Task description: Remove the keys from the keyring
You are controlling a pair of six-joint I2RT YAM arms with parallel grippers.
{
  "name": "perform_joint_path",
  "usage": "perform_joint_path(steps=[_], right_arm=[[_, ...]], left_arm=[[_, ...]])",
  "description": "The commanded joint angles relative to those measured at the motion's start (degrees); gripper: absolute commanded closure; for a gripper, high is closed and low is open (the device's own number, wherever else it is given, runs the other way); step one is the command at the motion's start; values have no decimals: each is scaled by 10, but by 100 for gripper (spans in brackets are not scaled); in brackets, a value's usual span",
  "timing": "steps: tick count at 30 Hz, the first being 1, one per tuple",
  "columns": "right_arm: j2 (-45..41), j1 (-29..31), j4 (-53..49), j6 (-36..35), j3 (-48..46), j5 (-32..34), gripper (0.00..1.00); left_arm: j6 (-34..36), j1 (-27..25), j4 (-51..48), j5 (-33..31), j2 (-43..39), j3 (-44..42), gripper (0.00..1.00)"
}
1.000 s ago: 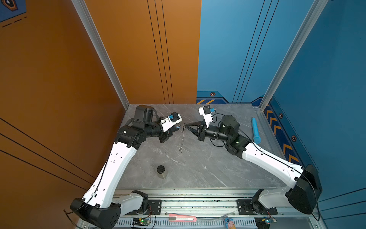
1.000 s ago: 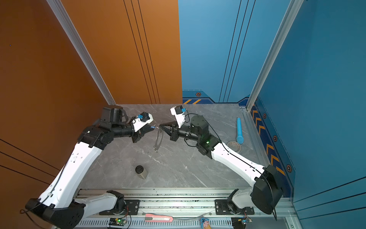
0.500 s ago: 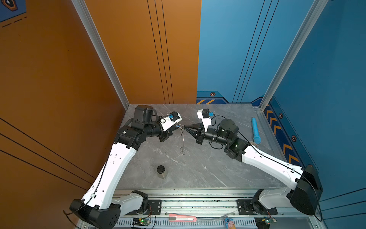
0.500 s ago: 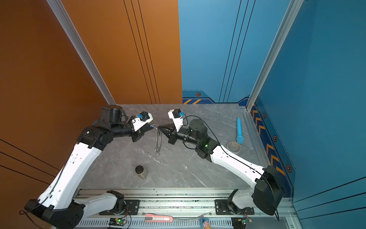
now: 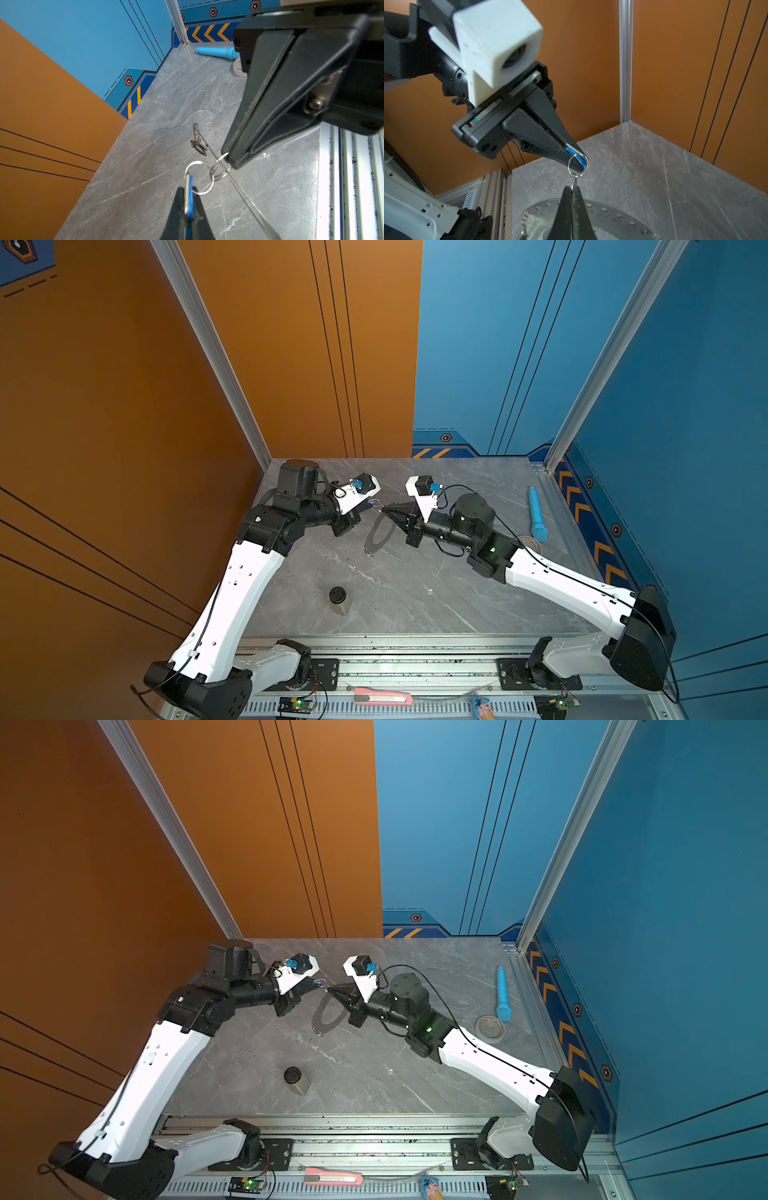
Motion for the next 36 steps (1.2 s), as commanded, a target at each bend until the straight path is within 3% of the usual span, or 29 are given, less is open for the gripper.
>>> perform_joint_path(steps=[1,14,22,27,36], right_arm=[[-10,3,-44,-31,25,-4,100],[-4,-15,-114,-89,52,-48,100],[-10,-11,-140,-135,53,-44,99],[1,-21,-159,-130,71,-77,100],[3,-2,-247,-237,103,-83,100]], left_arm=[[21,-16,21,-26,-5,22,100],[48,-80,7,-87,3,34,100],[43,-82,7,-71,4,45,100],[42,-92,-2,-60,6,55,100],[30,-99,-54,-49,30,91,100]])
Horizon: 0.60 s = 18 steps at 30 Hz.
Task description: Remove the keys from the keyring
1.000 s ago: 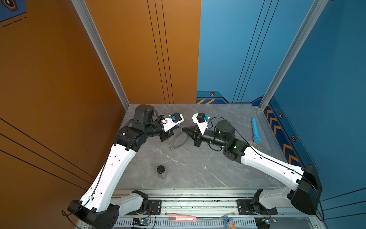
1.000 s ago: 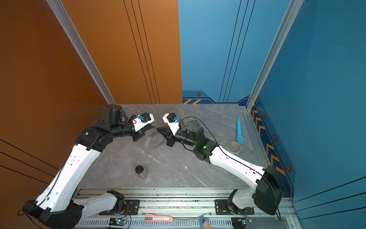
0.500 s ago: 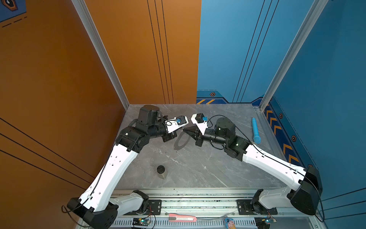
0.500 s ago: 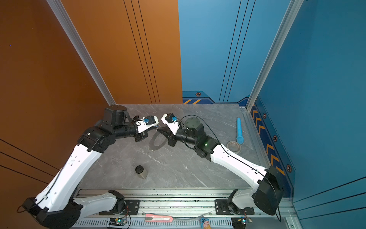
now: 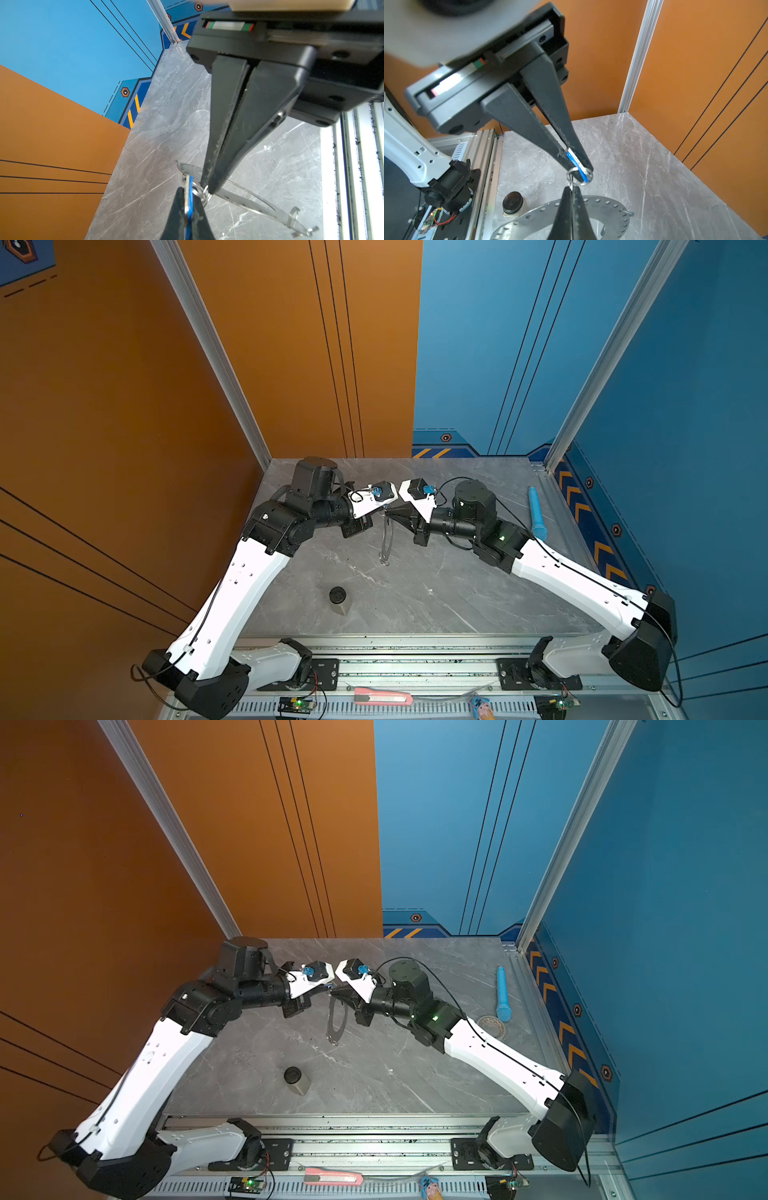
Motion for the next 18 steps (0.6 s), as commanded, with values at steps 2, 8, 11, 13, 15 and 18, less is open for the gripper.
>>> perform_joint_path(steps=[2,8,11,13,15,18], right_arm=[[-1,24,-86,-85,26,-15,100],[-14,63,-151,-167,44,36,100],[-18,79,-171,-190,51,54,100],[-18,90,-179,-203,55,64,100],[-20,97,-180,-206,57,68,100],[-24,101,-186,-210,61,70,100]], left_arm=[[-8,-7,-11,22,10,30,100],[-8,8,-22,32,16,40,100],[-14,19,-23,46,19,44,100],[-20,26,-23,57,22,45,100],[-24,32,-23,65,25,46,100],[-29,41,-23,78,27,48,100]])
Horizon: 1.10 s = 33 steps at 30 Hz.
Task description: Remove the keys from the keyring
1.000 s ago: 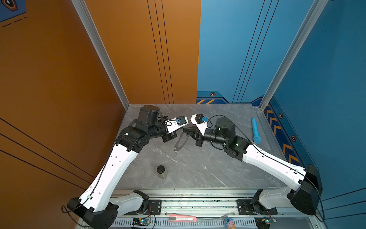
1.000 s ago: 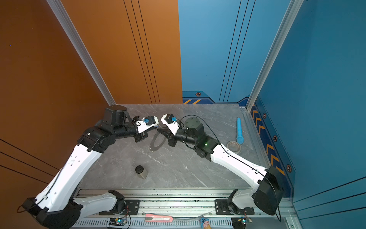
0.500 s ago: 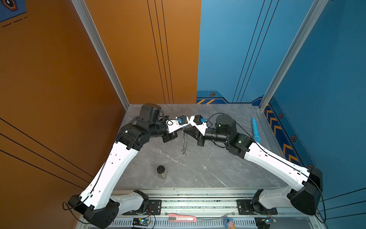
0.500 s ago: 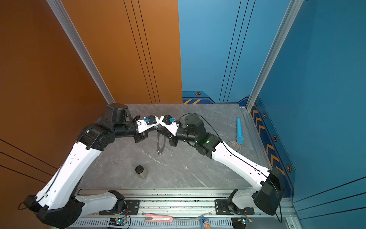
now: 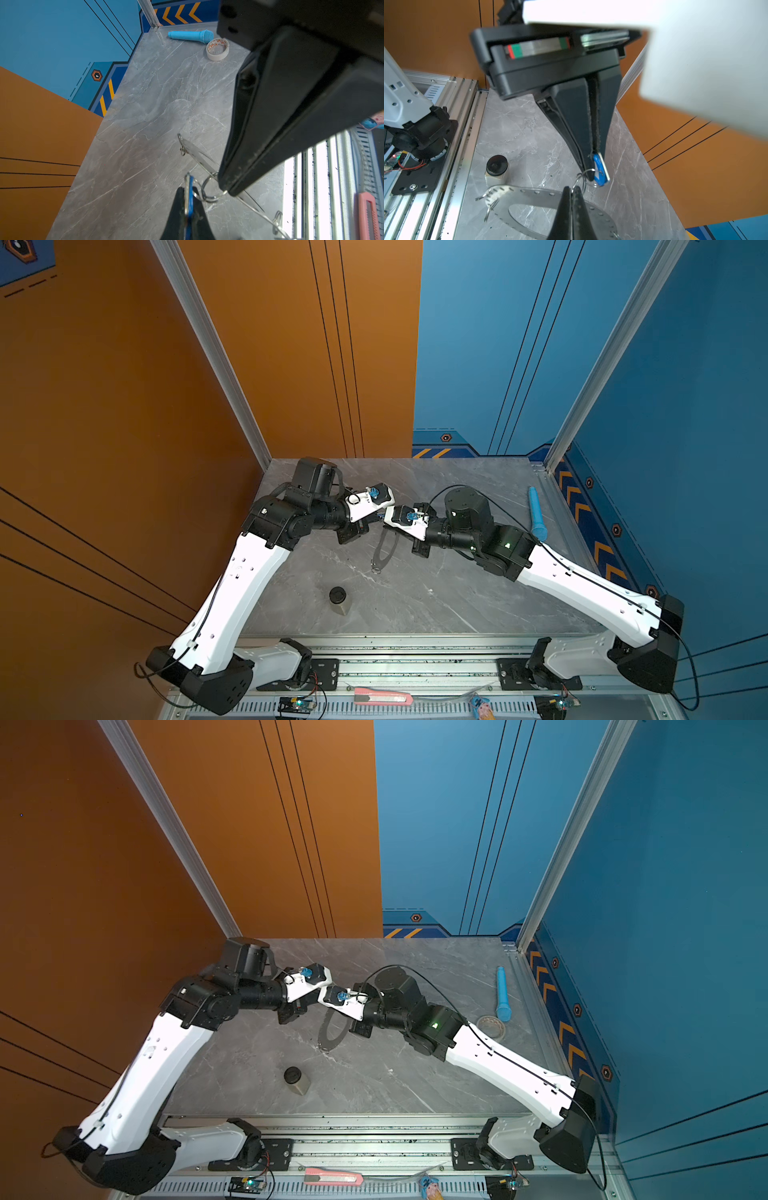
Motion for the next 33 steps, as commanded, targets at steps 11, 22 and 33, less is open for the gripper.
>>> perform_joint_path(steps=[11,22,33], right_arm=[[-29,8,26,37,-7,-67,100],[-36,-32,148,151,-35,-100,100],[-17,-70,401,351,-102,-99,100]], left_arm=[[-23,66,63,52,16,12,100],[-29,84,63,70,33,6,100],[-49,66,63,97,35,14,100]])
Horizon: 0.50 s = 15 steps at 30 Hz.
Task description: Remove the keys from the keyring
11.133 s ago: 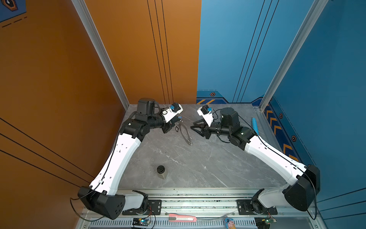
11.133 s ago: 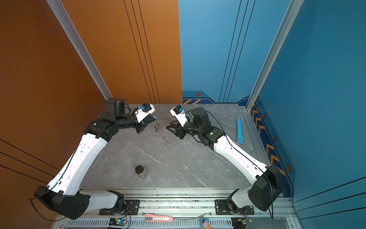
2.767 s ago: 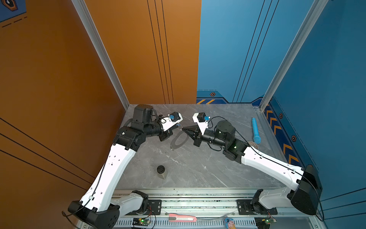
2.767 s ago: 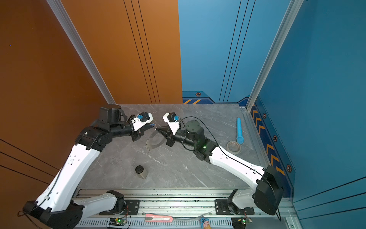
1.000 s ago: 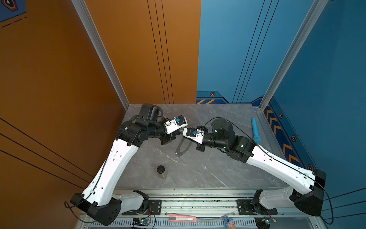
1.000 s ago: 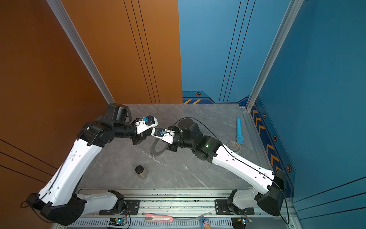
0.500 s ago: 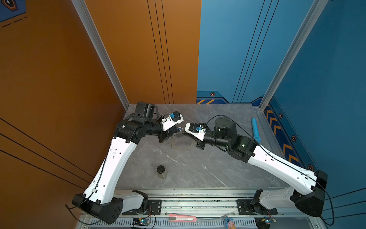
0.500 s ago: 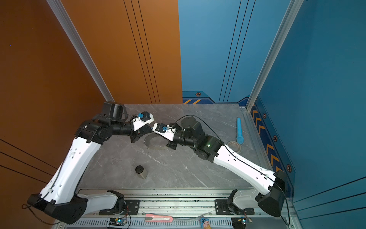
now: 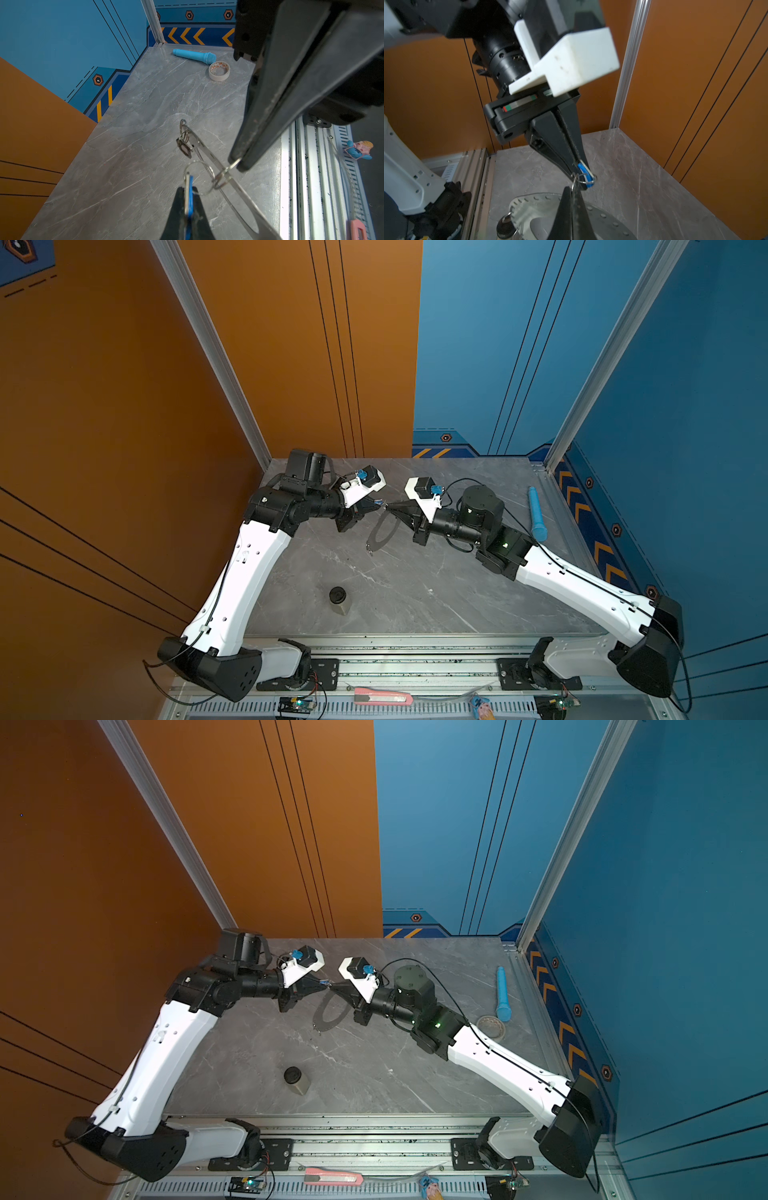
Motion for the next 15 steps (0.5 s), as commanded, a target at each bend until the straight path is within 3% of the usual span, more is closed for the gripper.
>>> perform_joint_path(steps=[1,8,15], right_arm=[[-4,-8,163,110,-16,-24,100],[12,-16,275,203,-45,9,100],[25,-16,313,243,-58,27,100]], left_arm=[[-15,-1,16,-6,3,14,100],[-20,-1,16,-5,-11,11,100],[-37,-5,41,-2,-35,12,100]])
